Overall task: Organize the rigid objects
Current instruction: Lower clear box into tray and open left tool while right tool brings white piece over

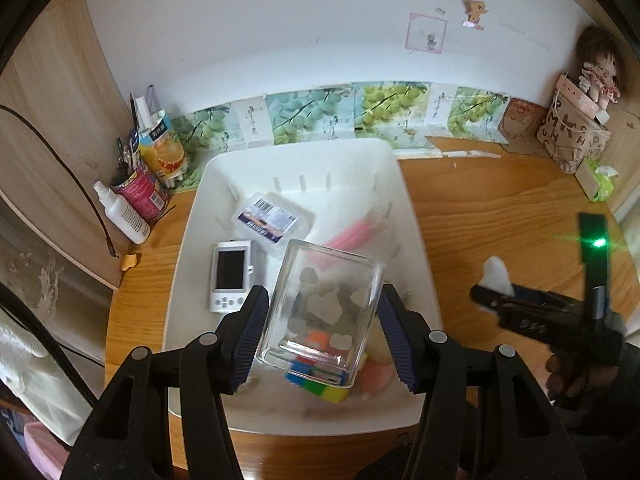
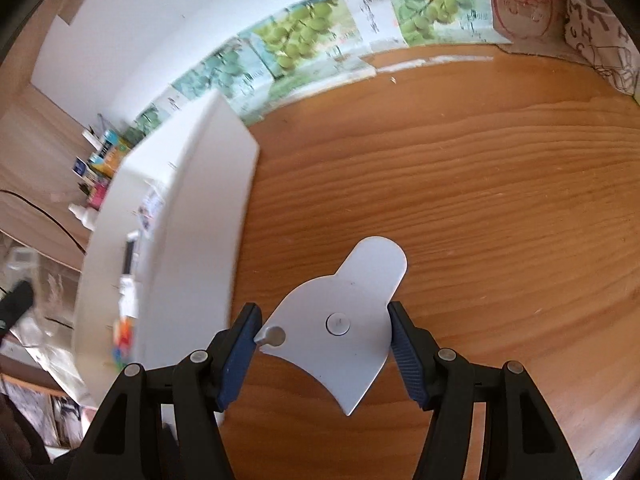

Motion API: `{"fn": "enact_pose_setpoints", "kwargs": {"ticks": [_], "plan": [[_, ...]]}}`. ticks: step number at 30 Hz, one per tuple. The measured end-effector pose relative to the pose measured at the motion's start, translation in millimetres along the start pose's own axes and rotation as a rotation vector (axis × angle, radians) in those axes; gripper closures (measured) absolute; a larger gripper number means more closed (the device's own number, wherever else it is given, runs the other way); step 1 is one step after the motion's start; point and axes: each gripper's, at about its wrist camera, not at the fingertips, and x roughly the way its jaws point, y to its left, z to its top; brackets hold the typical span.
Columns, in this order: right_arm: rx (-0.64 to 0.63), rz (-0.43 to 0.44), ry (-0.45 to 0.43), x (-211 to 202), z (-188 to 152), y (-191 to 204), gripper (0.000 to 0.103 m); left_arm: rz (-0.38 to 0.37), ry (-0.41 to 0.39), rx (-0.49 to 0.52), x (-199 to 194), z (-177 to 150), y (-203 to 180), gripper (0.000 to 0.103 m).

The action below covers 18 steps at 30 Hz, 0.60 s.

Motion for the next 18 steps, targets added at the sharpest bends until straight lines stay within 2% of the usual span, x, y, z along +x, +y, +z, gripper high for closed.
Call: {"fn": "enact_pose_setpoints", "kwargs": {"ticks": [8,13,18], "plan": [[0.01,0.056,-0.18,-40,-8,41,0.039,-0.019,0.035,-0.014,14,-8,39,0.043],[-0.087,0.122,-0.285,-63,-15,73,0.039,-0.012,0.042,-0.06,20,-4,58,0.043],[-0.201,0.167,-0.34,-72,-24,108,0.039,0.015,0.025,-0.103,20,-4,71,0.043]]}}
